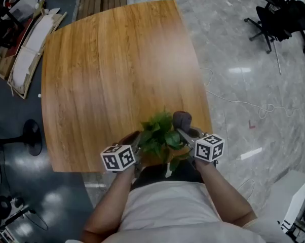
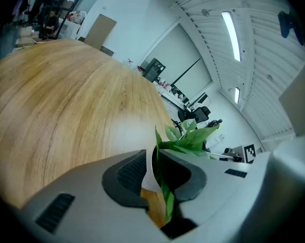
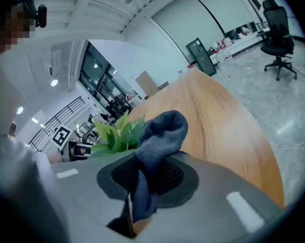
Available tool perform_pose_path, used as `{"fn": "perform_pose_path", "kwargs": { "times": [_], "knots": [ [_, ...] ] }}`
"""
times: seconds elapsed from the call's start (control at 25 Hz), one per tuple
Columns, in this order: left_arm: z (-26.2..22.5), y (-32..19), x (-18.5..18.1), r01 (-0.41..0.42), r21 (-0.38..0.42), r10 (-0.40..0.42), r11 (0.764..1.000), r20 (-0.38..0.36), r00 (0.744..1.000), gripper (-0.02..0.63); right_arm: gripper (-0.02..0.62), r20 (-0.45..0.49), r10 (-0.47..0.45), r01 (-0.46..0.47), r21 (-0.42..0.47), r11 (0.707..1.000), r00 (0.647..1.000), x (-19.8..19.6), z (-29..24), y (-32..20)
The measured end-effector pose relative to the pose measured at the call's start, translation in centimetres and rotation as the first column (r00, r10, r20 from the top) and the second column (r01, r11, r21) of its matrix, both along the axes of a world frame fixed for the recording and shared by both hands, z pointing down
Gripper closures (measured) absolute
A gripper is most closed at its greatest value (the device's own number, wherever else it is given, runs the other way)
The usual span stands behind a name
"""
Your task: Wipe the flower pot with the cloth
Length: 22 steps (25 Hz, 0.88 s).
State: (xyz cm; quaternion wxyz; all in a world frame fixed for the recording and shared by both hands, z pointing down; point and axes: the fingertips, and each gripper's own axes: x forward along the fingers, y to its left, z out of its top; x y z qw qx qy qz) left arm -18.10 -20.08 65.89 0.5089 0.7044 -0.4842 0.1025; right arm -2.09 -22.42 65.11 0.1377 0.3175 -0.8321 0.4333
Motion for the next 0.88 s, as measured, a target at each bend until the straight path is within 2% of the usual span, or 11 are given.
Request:
{"fn": "perform_pose_path", "kwargs": {
  "times": [0.2,0.32,0.4,0.56,0.8,0.84,0.88],
  "knots": [
    [-4.3,-0.8,-1.6,0.004,0.079,-0.004,0.997,0.005,1.000,0.543,0.532,-0.029,-0.024,0.028,0.159,0.987,0.999,-0.2,-6.7,-0.9],
    [-8.7,-0.8,-1.8,-0.031,0.162,0.027,0.986,0.027,0.999,0.543,0.532,-0.037,-0.041,0.050,0.283,0.958,0.998,-1.1,-12.2,-0.8],
    [-12.2,-0.9,-1.4,-0.058,0.236,0.047,0.970,0.050,0.998,0.543,0.532,-0.031,-0.049,0.056,0.357,0.932,0.998,-1.7,-16.0,-0.7],
    [-19.7,-1.6,-0.8,-0.085,0.389,0.055,0.917,0.087,0.995,0.543,0.533,-0.013,-0.054,0.054,0.477,0.877,0.998,-2.3,-22.3,-0.4],
    [-30.9,-2.6,-0.7,-0.125,0.578,0.052,0.806,0.141,0.989,0.545,0.533,0.022,-0.049,0.026,0.610,0.792,0.999,-2.9,-30.9,-0.3],
    [-32.5,-2.7,-0.8,-0.135,0.602,0.054,0.787,0.151,0.987,0.550,0.534,0.024,-0.052,0.025,0.632,0.775,0.998,-3.1,-32.4,-0.2],
    [-34.0,-2.7,-0.7,-0.147,0.625,0.057,0.767,0.162,0.985,0.582,0.534,0.027,-0.055,0.024,0.654,0.756,0.998,-3.2,-33.8,-0.2]
  ]
}}
